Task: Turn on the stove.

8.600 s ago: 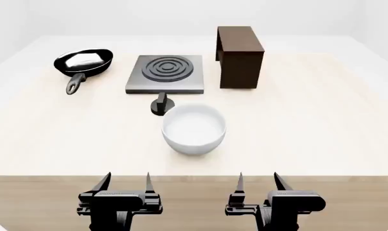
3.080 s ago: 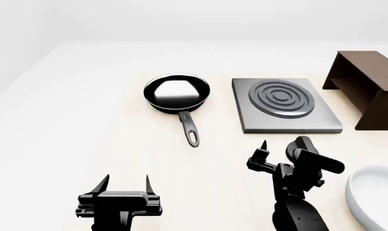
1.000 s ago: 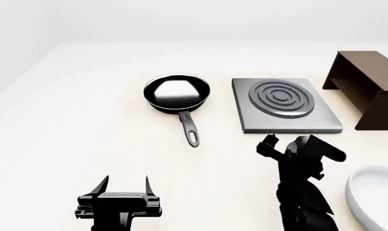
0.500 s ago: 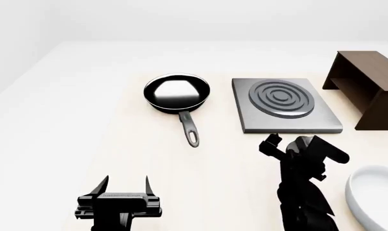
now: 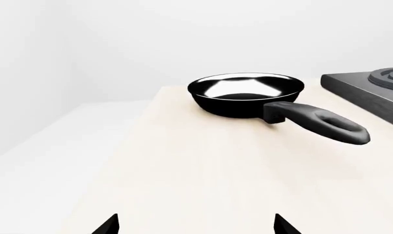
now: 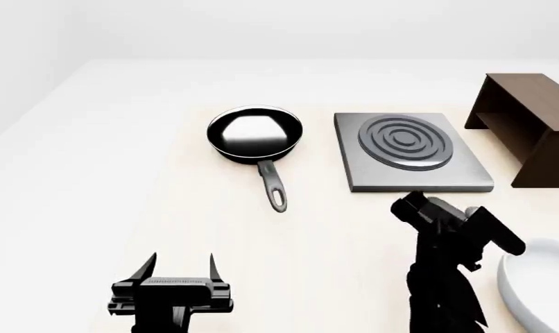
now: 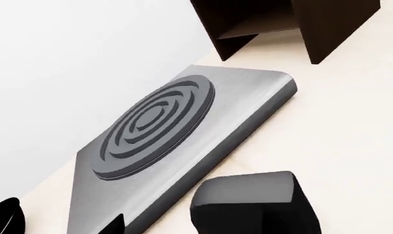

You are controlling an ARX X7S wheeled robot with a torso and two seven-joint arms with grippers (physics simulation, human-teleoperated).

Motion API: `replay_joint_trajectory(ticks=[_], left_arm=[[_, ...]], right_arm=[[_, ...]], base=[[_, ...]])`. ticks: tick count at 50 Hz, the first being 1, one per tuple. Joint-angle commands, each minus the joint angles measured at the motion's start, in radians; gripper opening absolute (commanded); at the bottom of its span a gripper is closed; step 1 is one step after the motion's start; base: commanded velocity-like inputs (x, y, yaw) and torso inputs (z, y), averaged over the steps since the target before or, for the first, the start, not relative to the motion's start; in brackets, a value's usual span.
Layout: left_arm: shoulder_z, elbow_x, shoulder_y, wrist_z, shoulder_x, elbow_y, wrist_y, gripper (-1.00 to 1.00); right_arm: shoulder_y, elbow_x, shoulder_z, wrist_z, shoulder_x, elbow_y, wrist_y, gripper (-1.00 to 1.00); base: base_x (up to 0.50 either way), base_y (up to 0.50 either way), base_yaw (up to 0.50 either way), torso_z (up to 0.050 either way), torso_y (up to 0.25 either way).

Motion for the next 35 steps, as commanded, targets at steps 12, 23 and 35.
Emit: replay_joint_trajectory(ticks=[12,23,35], left_arm=[[-0.013,-0.003,0.0,0.024,0.011,0.001,0.013,1.0],[-0.009,-0.006,0.001,0.021,0.008,0.0,0.017,1.0],[-0.004,-0.008,-0.001,0.017,0.005,-0.001,0.019,1.0]], right_arm=[[-0.016,0.008,0.044,-0.001,-0.021,-0.015,-0.039,1.0],[-0.015,0.017,0.042,-0.005,-0.02,-0.01,-0.04,1.0],[-0.013,0.058,0.055,-0.015,-0.02,-0.012,-0.019,1.0]], base=[[0.0,0.0,0.0,0.0,0.0],[0.0,0.0,0.0,0.0,0.0],[0.0,0.0,0.0,0.0,0.0]])
